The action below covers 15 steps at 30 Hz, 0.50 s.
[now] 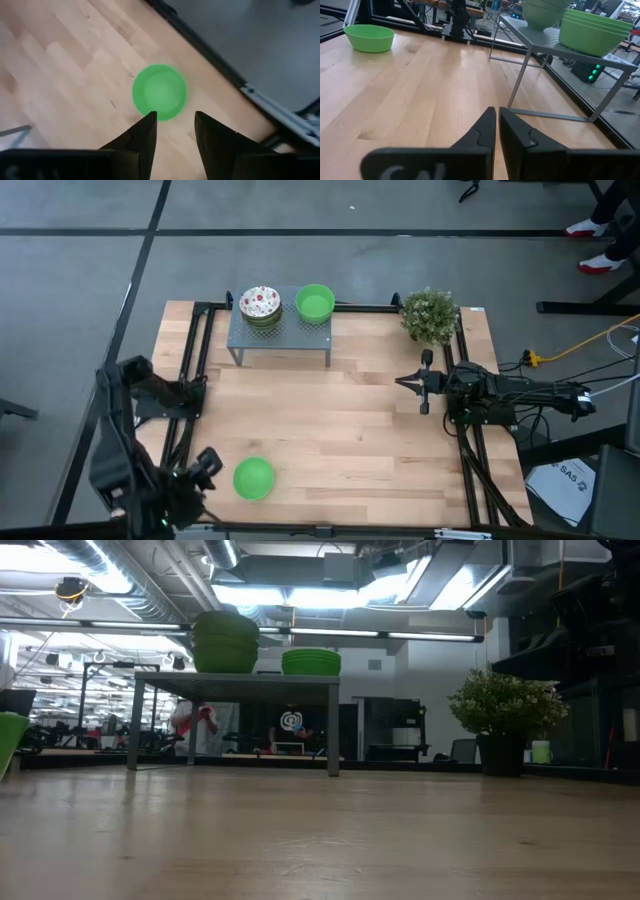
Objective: Pick & Place Mini bowls
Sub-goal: Stack the green bowl on top of the green bowl on the shelf
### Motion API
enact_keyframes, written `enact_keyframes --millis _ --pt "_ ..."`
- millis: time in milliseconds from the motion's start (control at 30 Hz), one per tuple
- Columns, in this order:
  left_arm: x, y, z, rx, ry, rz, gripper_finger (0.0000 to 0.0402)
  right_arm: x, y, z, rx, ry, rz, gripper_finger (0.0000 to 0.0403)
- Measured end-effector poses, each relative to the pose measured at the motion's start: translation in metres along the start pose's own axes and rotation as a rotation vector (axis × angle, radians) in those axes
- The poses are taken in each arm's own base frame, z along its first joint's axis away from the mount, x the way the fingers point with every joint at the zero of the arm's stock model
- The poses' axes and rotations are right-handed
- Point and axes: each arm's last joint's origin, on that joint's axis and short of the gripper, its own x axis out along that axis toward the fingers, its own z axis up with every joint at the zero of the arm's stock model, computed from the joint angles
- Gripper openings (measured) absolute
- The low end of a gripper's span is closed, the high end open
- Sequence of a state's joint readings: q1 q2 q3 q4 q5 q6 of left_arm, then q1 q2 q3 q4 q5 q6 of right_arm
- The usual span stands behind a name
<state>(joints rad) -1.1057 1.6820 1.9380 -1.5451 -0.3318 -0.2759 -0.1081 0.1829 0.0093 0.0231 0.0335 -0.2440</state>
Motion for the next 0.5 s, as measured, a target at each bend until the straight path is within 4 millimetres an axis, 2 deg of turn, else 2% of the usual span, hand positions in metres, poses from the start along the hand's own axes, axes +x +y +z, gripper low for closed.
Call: enact_keyframes --millis 133,300,500 --pt "0.027 -0.011 0.014 0.045 0.053 0.058 0.0127 0.0 0.0 0.0 0.0 0.0 0.0 0.0023" --pt "0.063 -0.02 0.033 0.037 0.083 0.037 0.0129 0.0 0.0 0.0 0.0 0.0 0.0 0.0023" --pt "0.078 -0.02 0.045 0.022 0.045 0.023 0.0127 0.0 0.0 0.0 0.0 0.0 0.0 0.0023"
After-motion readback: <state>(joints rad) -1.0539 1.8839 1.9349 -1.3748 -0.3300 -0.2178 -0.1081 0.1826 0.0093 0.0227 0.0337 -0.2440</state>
